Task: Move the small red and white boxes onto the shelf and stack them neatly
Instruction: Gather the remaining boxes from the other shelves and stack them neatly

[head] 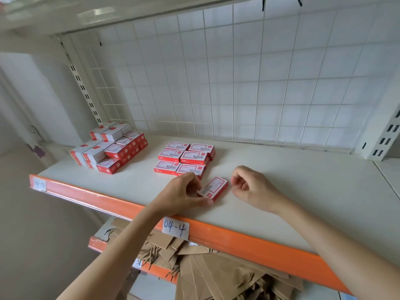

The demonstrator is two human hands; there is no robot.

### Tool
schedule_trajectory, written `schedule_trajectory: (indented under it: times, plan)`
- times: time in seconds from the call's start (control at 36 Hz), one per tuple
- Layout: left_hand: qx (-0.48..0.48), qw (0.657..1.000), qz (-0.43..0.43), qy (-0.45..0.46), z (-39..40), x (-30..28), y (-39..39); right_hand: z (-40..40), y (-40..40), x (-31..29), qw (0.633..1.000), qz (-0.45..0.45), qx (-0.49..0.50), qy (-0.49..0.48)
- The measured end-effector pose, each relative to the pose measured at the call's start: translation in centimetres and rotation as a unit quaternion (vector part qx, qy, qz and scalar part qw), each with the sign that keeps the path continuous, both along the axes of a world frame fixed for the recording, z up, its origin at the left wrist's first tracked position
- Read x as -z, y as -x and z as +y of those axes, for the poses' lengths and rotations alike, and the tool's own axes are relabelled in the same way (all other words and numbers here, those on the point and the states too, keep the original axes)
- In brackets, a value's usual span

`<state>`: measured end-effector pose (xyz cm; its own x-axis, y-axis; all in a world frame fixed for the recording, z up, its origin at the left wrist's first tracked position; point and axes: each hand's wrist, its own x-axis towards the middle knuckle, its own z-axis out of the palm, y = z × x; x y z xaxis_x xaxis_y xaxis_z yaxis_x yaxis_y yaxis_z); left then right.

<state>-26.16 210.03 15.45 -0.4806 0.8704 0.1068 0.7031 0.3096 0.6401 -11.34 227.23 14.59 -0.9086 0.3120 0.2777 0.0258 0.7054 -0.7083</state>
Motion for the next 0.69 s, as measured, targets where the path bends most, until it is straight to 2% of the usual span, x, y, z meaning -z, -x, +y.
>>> schedule_trajectory:
  times: [0.19, 0.31, 0.39, 0.5, 0.69]
  plan:
    - [0.111, 0.993, 0.025, -0.028, -0.4, -0.4, -0.3, 0.1, 0.3, 0.4, 0.999, -0.024, 0.001, -0.038]
    - [0.137, 0.988, 0.067, -0.023, -0.5, 0.0, -0.2, -0.3, 0.2, -0.3, 0.999, -0.041, 0.005, -0.019]
    - [0.141, 0.985, 0.098, -0.032, -0.6, 0.2, -0.4, -1.0, 0.3, -0.6, 0.996, -0.074, 0.007, -0.048]
    - [0.101, 0.985, 0.127, -0.056, -0.8, 0.2, -0.7, -1.9, 1.0, -0.9, 0.977, -0.132, 0.031, -0.162]
    - [0.081, 0.982, 0.166, -0.037, -2.2, -0.4, 0.6, -2.6, 2.6, -3.3, 0.960, -0.116, 0.014, -0.253]
